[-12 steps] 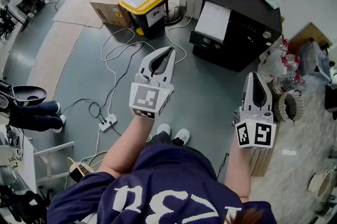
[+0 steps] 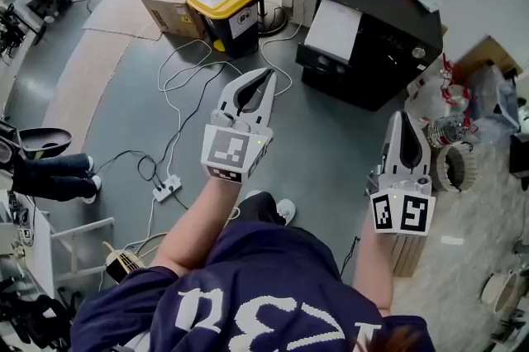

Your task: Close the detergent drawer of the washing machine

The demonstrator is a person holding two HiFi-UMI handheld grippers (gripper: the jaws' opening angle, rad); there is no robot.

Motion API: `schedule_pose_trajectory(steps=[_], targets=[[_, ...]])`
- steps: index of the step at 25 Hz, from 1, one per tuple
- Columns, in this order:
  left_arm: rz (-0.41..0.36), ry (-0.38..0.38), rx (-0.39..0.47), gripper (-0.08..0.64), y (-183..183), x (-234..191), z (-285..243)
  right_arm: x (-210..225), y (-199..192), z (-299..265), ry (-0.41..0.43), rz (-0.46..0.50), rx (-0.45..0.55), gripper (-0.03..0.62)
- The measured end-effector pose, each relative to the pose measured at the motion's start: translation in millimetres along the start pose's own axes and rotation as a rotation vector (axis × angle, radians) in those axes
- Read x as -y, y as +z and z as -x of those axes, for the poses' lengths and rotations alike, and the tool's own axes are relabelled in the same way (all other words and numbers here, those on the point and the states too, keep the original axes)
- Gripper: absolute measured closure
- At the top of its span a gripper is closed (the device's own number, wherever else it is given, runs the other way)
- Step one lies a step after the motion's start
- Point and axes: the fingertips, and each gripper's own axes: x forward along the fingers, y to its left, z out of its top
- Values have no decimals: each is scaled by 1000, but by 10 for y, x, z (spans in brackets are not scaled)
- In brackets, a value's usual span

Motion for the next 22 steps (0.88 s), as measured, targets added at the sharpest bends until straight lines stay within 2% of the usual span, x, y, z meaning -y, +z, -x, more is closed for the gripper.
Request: schedule_pose_trajectory(steps=[9, 13, 18, 22], targets=[[21, -25, -17, 539, -155, -169, -267, 35, -107, -271, -18, -16, -19, 577], [17, -45, -4, 538, -176, -347, -612, 109, -177, -604, -41, -20, -20, 577], [18, -84, 58, 538, -150, -657, -1200, 246, -243, -1201, -100, -2, -23, 577], [13, -114, 71, 539, -142, -982, -1644, 290, -183, -1686, -128, -12, 36, 577]])
